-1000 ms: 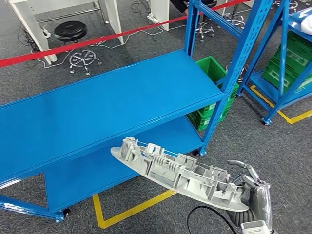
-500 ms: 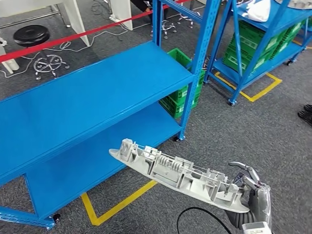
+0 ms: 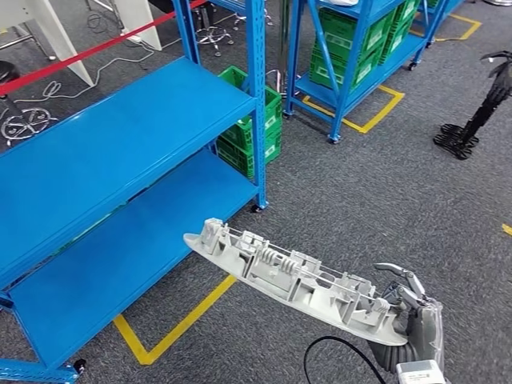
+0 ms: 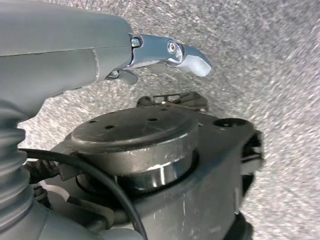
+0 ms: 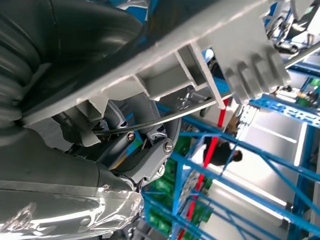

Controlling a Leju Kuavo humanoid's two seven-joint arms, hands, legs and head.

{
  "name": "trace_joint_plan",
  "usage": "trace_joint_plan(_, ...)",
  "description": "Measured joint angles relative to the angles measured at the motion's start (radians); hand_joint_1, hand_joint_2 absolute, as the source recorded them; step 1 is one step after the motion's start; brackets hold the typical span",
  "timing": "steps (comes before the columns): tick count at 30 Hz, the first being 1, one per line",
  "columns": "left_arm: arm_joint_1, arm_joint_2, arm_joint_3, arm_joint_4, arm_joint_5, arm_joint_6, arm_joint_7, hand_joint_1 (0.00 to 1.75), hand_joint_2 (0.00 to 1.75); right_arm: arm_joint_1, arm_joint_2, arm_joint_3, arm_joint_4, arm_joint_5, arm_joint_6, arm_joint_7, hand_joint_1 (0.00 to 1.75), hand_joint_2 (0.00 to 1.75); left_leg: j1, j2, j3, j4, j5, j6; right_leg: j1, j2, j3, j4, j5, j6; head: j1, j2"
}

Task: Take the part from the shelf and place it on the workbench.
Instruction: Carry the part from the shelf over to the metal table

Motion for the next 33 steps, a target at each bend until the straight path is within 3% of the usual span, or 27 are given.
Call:
trace_joint_plan(2, -0.002, 0.000, 0.000, 0.000, -0.006, -0.001, 0.000, 0.00, 1.75, 0.000, 0.001, 0.002, 0.000, 0.003, -0.008, 0.000, 1.75, 1.75, 0.000, -0.032, 0.093, -0.126, 0.047, 0.010, 0.001, 0.027, -0.032, 0.005, 0.025, 0.005, 0.000, 0.000)
trace_joint_plan(4, -0.004, 0.000, 0.002, 0.001, -0.017, -0.004, 0.000, 0.00, 1.75, 0.001, 0.002, 0.007, 0.000, 0.007, -0.020, 0.000, 1.75, 1.75, 0.003, -0.071, 0.171, -0.251, 0.040, 0.016, 0.002, 0.048, -0.053, 0.009, 0.050, 0.013, 0.000, 0.000)
trace_joint_plan(5, -0.005, 0.000, 0.004, 0.001, -0.024, -0.006, -0.001, 0.00, 1.75, 0.001, 0.002, 0.010, 0.000, 0.008, -0.026, 0.001, 1.75, 1.75, 0.002, -0.079, 0.187, -0.281, 0.032, 0.018, 0.002, 0.057, -0.058, 0.008, 0.062, 0.018, 0.000, 0.000)
trace_joint_plan(7, -0.008, -0.001, 0.012, 0.002, -0.036, -0.010, -0.003, 0.00, 1.75, 0.005, 0.002, 0.014, 0.000, 0.010, -0.039, 0.001, 1.75, 1.75, 0.003, -0.058, 0.179, -0.286, 0.039, 0.025, 0.002, 0.067, -0.069, 0.005, 0.076, 0.028, -0.001, 0.000)
trace_joint_plan(8, -0.009, -0.002, 0.016, 0.003, -0.044, -0.013, -0.006, 0.00, 1.75, 0.006, 0.002, 0.015, 0.000, 0.011, -0.045, 0.002, 1.75, 1.75, 0.004, -0.045, 0.172, -0.286, 0.047, 0.033, 0.002, 0.054, -0.078, 0.015, 0.062, 0.032, 0.000, 0.000)
trace_joint_plan(9, -0.009, -0.002, 0.020, 0.004, -0.050, -0.016, -0.010, 0.00, 1.75, 0.007, 0.002, 0.018, 0.000, 0.012, -0.050, 0.002, 1.75, 1.75, 0.006, -0.031, 0.163, -0.287, 0.055, 0.038, 0.003, 0.032, -0.091, 0.042, 0.028, 0.036, 0.002, 0.000)
trace_joint_plan(11, -0.009, -0.002, 0.025, 0.004, -0.060, -0.019, -0.014, 0.00, 1.75, 0.007, 0.002, 0.023, 0.000, 0.015, -0.056, 0.004, 1.75, 1.75, 0.005, -0.003, 0.143, -0.287, 0.073, 0.044, 0.000, -0.019, -0.123, 0.155, -0.072, 0.046, 0.008, 0.000)
trace_joint_plan(12, -0.009, -0.002, 0.028, 0.004, -0.062, -0.019, -0.015, 0.00, 1.75, 0.007, 0.002, 0.025, 0.000, 0.015, -0.057, 0.004, 1.75, 1.75, 0.004, 0.012, 0.132, -0.286, 0.082, 0.043, -0.004, -0.031, -0.138, 0.227, -0.107, 0.051, 0.009, 0.000)
trace_joint_plan(13, -0.009, -0.002, 0.031, 0.004, -0.064, -0.020, -0.015, 0.00, 1.75, 0.008, 0.002, 0.026, 0.000, 0.016, -0.057, 0.004, 1.75, 1.75, 0.004, 0.029, 0.121, -0.286, 0.091, 0.041, -0.008, -0.037, -0.147, 0.286, -0.117, 0.056, 0.011, 0.000)
trace_joint_plan(14, -0.009, -0.002, 0.035, 0.004, -0.067, -0.020, -0.016, 0.00, 1.75, 0.008, 0.002, 0.028, 0.000, 0.016, -0.058, 0.005, 1.75, 1.75, 0.004, 0.045, 0.111, -0.285, 0.098, 0.039, -0.013, -0.040, -0.143, 0.320, -0.103, 0.061, 0.012, 0.000)
trace_joint_plan(15, -0.010, -0.002, 0.039, 0.004, -0.072, -0.021, -0.018, 0.00, 1.75, 0.008, 0.002, 0.029, 0.000, 0.016, -0.060, 0.006, 1.75, 1.75, 0.004, 0.060, 0.102, -0.285, 0.105, 0.035, -0.018, -0.045, -0.120, 0.316, -0.077, 0.065, 0.012, 0.000)
trace_joint_plan(16, -0.010, -0.002, 0.043, 0.004, -0.080, -0.022, -0.021, 0.00, 1.75, 0.008, 0.002, 0.030, 0.000, 0.016, -0.063, 0.007, 1.75, 1.75, 0.005, 0.073, 0.096, -0.284, 0.110, 0.031, -0.022, -0.055, -0.076, 0.272, -0.053, 0.068, 0.012, 0.000)
trace_joint_plan(17, -0.011, -0.002, 0.047, 0.005, -0.088, -0.022, -0.024, 0.00, 1.75, 0.007, 0.002, 0.032, 0.000, 0.016, -0.067, 0.008, 1.75, 1.75, 0.004, 0.085, 0.091, -0.283, 0.113, 0.026, -0.024, -0.078, -0.012, 0.199, -0.046, 0.072, 0.013, 0.000)
trace_joint_plan(19, -0.013, -0.002, 0.057, 0.006, -0.105, -0.024, -0.032, 0.00, 1.75, 0.003, 0.002, 0.035, 0.000, 0.017, -0.075, 0.010, 1.75, 1.75, 0.001, 0.104, 0.085, -0.274, 0.118, 0.015, -0.022, -0.113, 0.092, 0.057, -0.068, 0.066, 0.013, 0.000)
trace_joint_plan(20, -0.016, -0.001, 0.063, 0.006, -0.112, -0.025, -0.034, 0.00, 1.75, 0.002, 0.002, 0.037, 0.000, 0.017, -0.079, 0.011, 1.75, 1.75, 0.000, 0.114, 0.082, -0.269, 0.120, 0.009, -0.019, -0.118, 0.113, 0.020, -0.083, 0.058, 0.013, 0.000)
trace_joint_plan(22, -0.021, -0.001, 0.073, 0.007, -0.128, -0.029, -0.038, 0.00, 1.75, 0.005, 0.002, 0.039, 0.000, 0.017, -0.088, 0.013, 1.75, 1.75, 0.003, 0.125, 0.078, -0.262, 0.122, -0.004, -0.015, -0.098, 0.103, 0.006, -0.089, 0.037, 0.012, 0.000)
trace_joint_plan(24, -0.023, -0.001, 0.082, 0.009, -0.145, -0.034, -0.044, 0.00, 1.75, 0.009, 0.002, 0.040, -0.001, 0.019, -0.094, 0.015, 1.75, 1.75, 0.009, 0.084, 0.063, -0.228, 0.091, -0.016, -0.015, -0.076, 0.093, 0.006, -0.080, 0.019, 0.011, 0.000)
trace_joint_plan(26, -0.024, -0.001, 0.094, 0.012, -0.162, -0.037, -0.050, 0.00, 1.75, 0.009, 0.002, 0.043, -0.002, 0.020, -0.098, 0.017, 1.75, 1.75, 0.011, 0.026, 0.013, -0.115, 0.018, -0.021, -0.012, -0.053, 0.081, 0.005, -0.069, 0.005, 0.007, 0.000)
trace_joint_plan(28, -0.026, -0.001, 0.106, 0.015, -0.177, -0.036, -0.054, 0.00, 1.75, 0.010, 0.002, 0.047, -0.002, 0.019, -0.101, 0.018, 1.75, 1.75, 0.010, 0.009, -0.043, 0.009, -0.029, -0.017, -0.007, -0.027, 0.069, 0.006, -0.062, -0.002, 0.005, 0.000)
trace_joint_plan(29, -0.028, -0.001, 0.111, 0.017, -0.186, -0.036, -0.057, 0.00, 1.75, 0.012, 0.002, 0.047, -0.002, 0.019, -0.102, 0.019, 1.75, 1.75, 0.010, 0.006, -0.053, 0.031, -0.024, -0.013, -0.004, -0.012, 0.065, 0.006, -0.060, -0.003, 0.005, 0.000)
trace_joint_plan(30, -0.031, -0.001, 0.116, 0.019, -0.195, -0.035, -0.061, 0.00, 1.75, 0.014, 0.002, 0.048, -0.003, 0.019, -0.103, 0.019, 1.75, 1.75, 0.009, 0.004, -0.045, 0.016, 0.000, -0.009, -0.002, 0.002, 0.064, 0.006, -0.058, -0.003, 0.005, 0.000)
trace_joint_plan(31, -0.033, -0.001, 0.122, 0.020, -0.204, -0.034, -0.065, 0.00, 1.75, 0.015, 0.002, 0.048, -0.003, 0.019, -0.104, 0.019, 1.75, 1.75, 0.008, -0.003, -0.021, -0.034, 0.037, -0.003, -0.001, 0.017, 0.063, 0.006, -0.057, -0.002, 0.006, 0.000)
trace_joint_plan(33, -0.036, 0.000, 0.133, 0.023, -0.222, -0.034, -0.073, 0.00, 1.75, 0.017, 0.002, 0.049, -0.003, 0.019, -0.106, 0.019, 1.75, 1.75, 0.008, -0.045, 0.048, -0.167, 0.097, 0.009, 0.000, 0.045, 0.060, 0.007, -0.057, 0.001, 0.006, 0.000)
